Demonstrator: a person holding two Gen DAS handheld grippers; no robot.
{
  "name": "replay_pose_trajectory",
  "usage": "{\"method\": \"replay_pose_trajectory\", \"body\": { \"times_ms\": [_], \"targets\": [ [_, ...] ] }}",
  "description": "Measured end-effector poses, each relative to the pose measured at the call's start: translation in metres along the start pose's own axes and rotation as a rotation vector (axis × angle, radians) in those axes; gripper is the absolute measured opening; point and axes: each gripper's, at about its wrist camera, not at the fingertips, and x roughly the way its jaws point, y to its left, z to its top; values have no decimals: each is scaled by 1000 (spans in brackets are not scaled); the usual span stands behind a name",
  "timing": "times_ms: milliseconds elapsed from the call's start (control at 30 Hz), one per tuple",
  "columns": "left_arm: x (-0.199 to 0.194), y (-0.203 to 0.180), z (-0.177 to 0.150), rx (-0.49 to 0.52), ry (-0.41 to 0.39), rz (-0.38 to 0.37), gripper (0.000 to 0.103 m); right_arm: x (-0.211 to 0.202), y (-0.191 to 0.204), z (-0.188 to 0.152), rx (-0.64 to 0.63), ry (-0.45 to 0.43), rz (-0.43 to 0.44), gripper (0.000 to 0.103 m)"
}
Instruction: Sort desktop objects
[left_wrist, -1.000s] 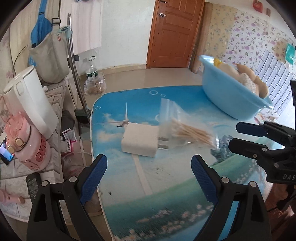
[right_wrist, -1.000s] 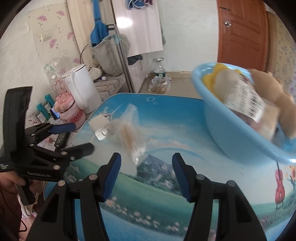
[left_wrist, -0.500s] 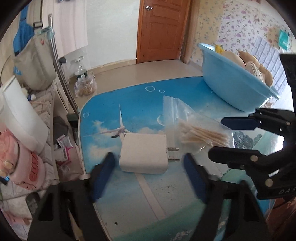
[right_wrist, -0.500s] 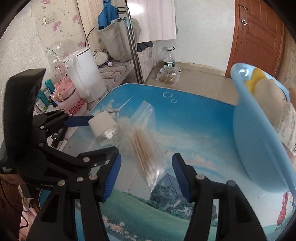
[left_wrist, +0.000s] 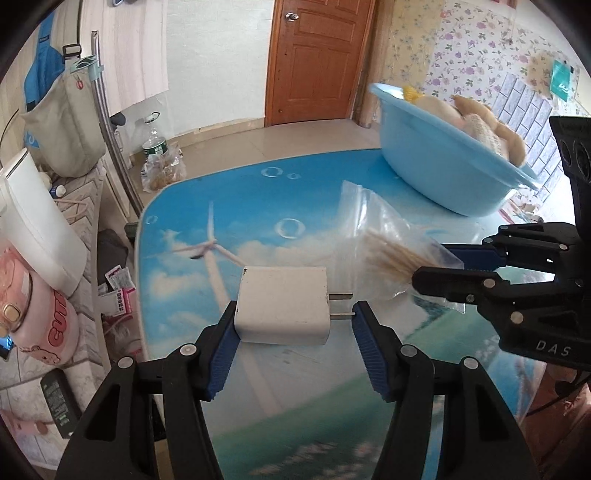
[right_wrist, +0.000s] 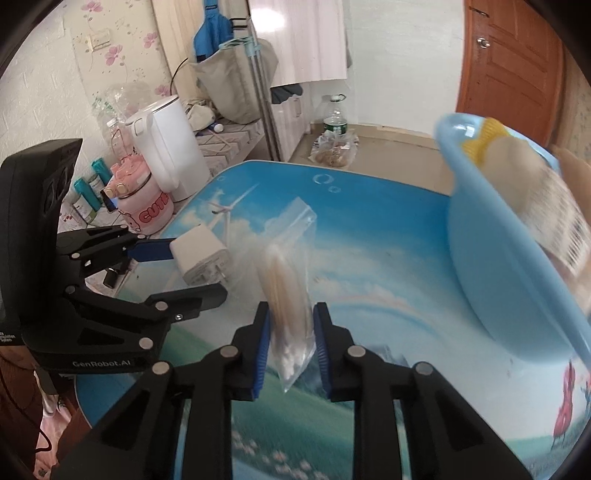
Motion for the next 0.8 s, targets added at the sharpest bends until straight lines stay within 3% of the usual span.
{"method": "replay_pose_trajectory", "body": {
  "times_ms": [367,467,800],
  "targets": [
    [-15,-59,-14,-34,-21,-37,60,-46,-44,-48,111,-32,-85,21],
    [-15,-72,-21,-90,-25,-22,59,-56,-59,-58,163,-47,-91,21],
    [-17,-103,-23,-97,-34,8,60,-89,-95,-87,253,-108,-118,21]
  ]
}}
